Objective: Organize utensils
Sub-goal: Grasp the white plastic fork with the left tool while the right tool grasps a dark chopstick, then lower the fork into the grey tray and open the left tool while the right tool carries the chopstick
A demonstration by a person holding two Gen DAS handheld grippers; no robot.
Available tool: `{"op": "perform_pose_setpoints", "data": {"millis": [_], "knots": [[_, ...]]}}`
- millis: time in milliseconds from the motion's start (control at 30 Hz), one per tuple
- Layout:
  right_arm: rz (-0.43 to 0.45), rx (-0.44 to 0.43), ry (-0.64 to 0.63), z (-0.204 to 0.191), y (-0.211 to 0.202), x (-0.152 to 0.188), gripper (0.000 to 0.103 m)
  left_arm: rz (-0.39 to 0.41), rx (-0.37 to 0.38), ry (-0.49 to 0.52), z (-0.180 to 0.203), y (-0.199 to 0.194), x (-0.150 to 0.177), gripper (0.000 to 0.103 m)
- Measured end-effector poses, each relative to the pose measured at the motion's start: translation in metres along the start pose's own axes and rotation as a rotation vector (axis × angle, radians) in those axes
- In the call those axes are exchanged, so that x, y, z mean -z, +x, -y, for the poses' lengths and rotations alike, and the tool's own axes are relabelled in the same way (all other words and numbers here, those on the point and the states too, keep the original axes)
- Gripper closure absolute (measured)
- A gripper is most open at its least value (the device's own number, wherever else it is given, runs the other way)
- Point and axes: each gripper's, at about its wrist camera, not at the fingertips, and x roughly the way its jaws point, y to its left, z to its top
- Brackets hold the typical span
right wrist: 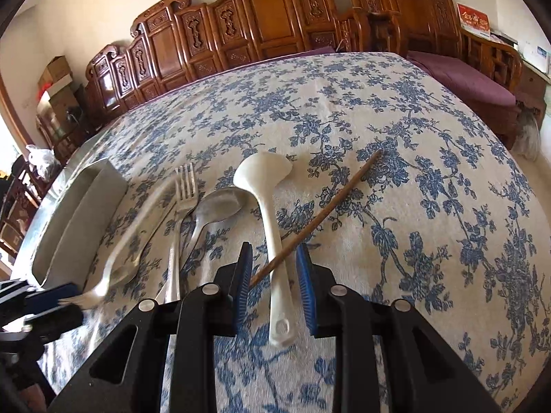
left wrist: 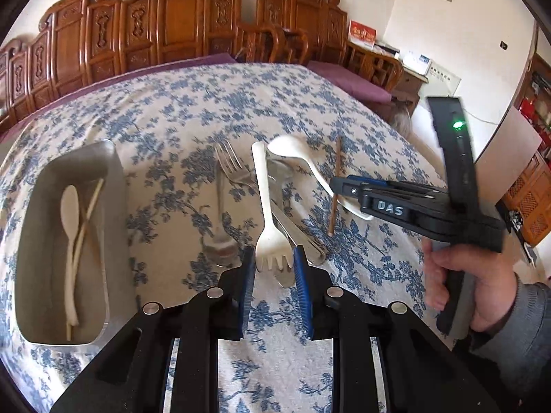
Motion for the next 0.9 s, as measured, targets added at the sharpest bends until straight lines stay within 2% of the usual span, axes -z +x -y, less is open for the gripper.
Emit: {"op": "perform_pose_setpoints", "data": {"millis": [300,400,467,533,733,900], "knots": [[-0.02,0.097,-0.033,-0.001,0.008,-0.002,0.077,0.026,-0.005,-0.017,-0.012,-0.011,-0.003,0.082],[-0.033,0.101,-0.006,0.007,0.006,-0.001,0.077,0.035,-0.007,-0.015,-0.013,-0.015,-0.003,0.082],[-0.04,0.104,0.013,0.012,0.004,-0.001,0.079,0.038,-0.007,-0.016,-0.013,-0.016,-0.002,0.082],[-0.047,0.11,0.024,0.015,0.003,0.0,0.088,0.039,-0.005,-0.02,-0.014,-0.016,-0.001,0.082],[-0.054,0.139,0.037,0.019,0.0,0.001,0.096,0.055,-0.016,-0.022,-0.015,-0.024,-0.002,0.082],[-0.047,0.145,0.061,0.026,-0.005,0.002,0.097,0.08,-0.039,-0.021,-0.019,-0.04,-0.005,0.082]]}}
